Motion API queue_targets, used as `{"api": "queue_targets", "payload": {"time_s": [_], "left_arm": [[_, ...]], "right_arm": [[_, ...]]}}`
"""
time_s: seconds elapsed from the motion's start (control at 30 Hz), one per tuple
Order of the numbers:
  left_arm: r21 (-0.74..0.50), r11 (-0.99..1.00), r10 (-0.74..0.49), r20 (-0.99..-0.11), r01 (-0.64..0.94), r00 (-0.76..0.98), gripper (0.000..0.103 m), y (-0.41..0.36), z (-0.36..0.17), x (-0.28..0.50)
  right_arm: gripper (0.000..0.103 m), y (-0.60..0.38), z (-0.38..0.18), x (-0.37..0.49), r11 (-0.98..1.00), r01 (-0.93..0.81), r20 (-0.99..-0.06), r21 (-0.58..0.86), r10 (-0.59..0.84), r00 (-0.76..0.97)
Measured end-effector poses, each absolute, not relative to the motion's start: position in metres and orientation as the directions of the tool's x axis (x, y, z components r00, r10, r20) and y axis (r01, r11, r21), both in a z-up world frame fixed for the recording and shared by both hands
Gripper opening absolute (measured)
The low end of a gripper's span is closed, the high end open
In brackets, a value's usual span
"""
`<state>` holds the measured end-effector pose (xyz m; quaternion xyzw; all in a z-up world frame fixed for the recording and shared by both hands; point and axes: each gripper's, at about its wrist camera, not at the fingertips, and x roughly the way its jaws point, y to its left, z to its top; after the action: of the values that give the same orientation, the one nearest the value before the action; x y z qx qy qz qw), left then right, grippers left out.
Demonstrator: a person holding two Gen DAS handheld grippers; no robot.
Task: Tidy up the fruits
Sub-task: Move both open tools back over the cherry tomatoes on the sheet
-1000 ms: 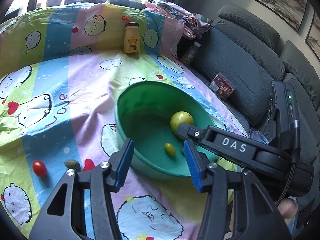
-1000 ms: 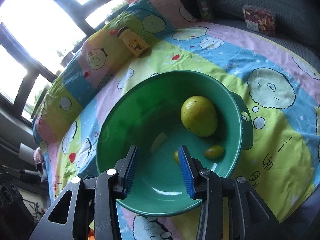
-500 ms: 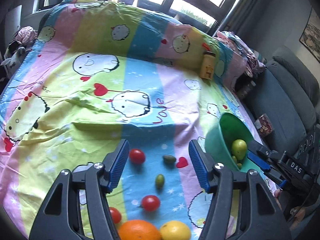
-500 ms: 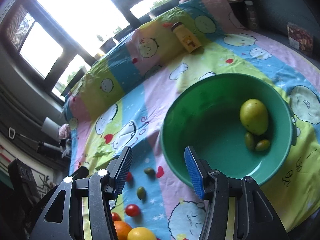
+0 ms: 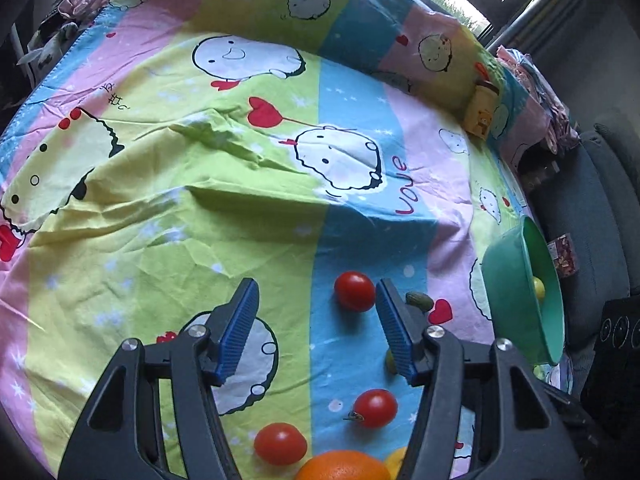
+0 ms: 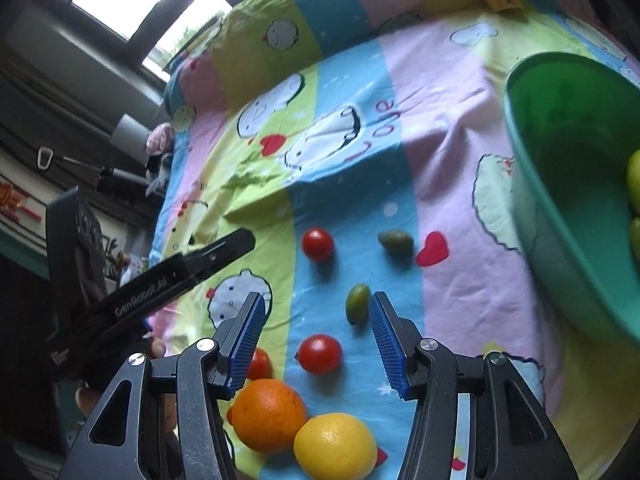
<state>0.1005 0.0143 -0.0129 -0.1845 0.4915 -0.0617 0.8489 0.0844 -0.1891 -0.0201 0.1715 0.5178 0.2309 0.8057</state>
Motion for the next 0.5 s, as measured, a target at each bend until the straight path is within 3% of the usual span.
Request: {"api": "queue_targets", "payload": {"time_s": [0.23,0.5], "left_arm": [[-0.390,0.920,-0.335,-0.820,-0.026,0.465,0.059,0.000,-0.022,0.113],[-0.448,0.894,-0.411,-0.822,0.000,0.394,0.044,-0.006,-0.038,0.125]], "right_arm": [[0.055,-0.162,-0.035,0.082,0.853,-0.230,-0.798,0.469,0.521,0.302],[0.055,-0.156,-0.047,0.081,0.861,-0.237,-0.821,0.451,0.504,0.269]]}}
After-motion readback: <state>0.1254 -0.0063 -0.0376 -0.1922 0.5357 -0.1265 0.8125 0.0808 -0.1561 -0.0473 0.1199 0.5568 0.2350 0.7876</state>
